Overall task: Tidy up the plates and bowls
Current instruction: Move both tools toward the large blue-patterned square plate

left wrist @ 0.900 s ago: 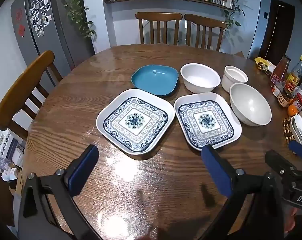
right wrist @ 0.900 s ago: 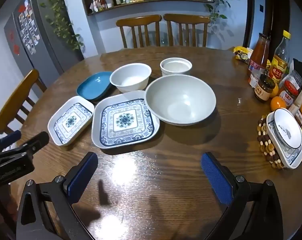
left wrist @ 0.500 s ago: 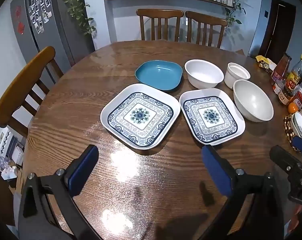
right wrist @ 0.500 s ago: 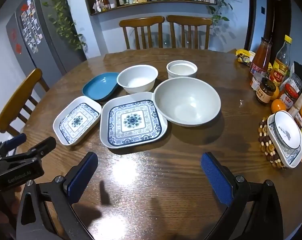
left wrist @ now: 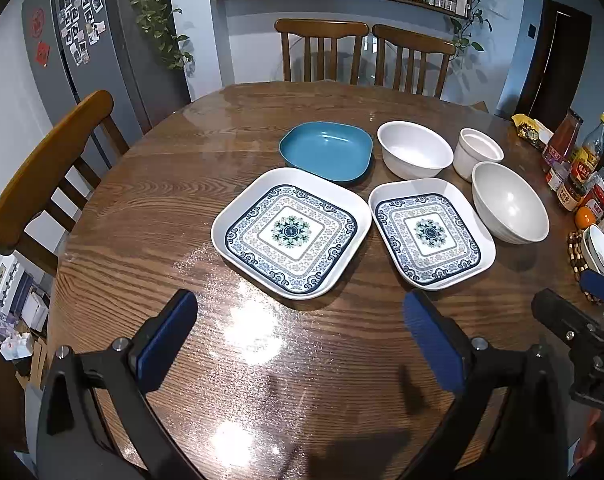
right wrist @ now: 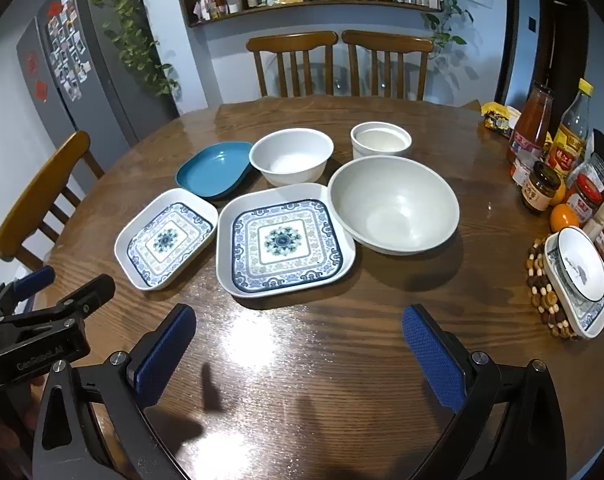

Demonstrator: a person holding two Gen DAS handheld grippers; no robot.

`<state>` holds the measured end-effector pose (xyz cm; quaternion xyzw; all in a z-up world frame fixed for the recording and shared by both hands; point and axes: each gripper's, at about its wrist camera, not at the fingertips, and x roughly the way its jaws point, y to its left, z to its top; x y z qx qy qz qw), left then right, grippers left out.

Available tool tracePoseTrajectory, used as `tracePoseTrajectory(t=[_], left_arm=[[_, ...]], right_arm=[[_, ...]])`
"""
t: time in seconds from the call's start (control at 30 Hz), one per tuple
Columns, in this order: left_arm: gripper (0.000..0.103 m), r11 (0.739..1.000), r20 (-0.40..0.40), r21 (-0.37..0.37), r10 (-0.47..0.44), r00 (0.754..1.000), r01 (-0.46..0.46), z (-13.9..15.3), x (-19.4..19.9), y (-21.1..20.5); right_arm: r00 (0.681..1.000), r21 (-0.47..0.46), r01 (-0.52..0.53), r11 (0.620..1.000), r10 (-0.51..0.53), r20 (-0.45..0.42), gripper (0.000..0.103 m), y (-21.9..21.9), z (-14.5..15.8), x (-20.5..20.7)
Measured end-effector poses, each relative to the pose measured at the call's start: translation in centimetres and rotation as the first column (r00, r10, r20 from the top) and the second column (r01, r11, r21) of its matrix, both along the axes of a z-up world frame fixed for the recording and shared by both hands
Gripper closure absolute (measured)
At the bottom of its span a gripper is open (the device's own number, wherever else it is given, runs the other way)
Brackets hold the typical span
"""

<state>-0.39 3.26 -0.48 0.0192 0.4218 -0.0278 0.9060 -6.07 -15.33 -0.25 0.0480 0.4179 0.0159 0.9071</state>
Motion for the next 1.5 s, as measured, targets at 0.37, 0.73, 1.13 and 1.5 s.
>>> tracePoseTrajectory(t=[0.37,0.73,1.13,1.5], left_arm=[[0.001,1.000,0.003,0.001,-0.006,1.000,0.006,0.1,0.7,0.7],[0.001,1.000,0.006,-0.003,-0.028,1.000,0.028,-0.1,1.2,0.5],[0.001,0.999,0.001,-0.006,-0.037,0.999,0.037,-0.4,1.5,0.5],[0.001,0.999,-0.017,-0.022,-0.048,0.999,0.048,-0.9,2.2,1.3]], right_arm=[[1.000,-0.007,-0.004,1.000,0.004,-0.011,0.000,1.1,-0.4,0.6],[1.000,-0.014,0.002,1.000,-0.002,-0.014,0.000,1.3,-0.4,0.9],[1.000,-0.017,0.009,1.000,-0.009,-0.026,0.000,1.5,-0.7,1.1],[0.999,-0.014,0.001,1.000,-0.001,-0.042,0.000,2.6,-1.0,1.5]])
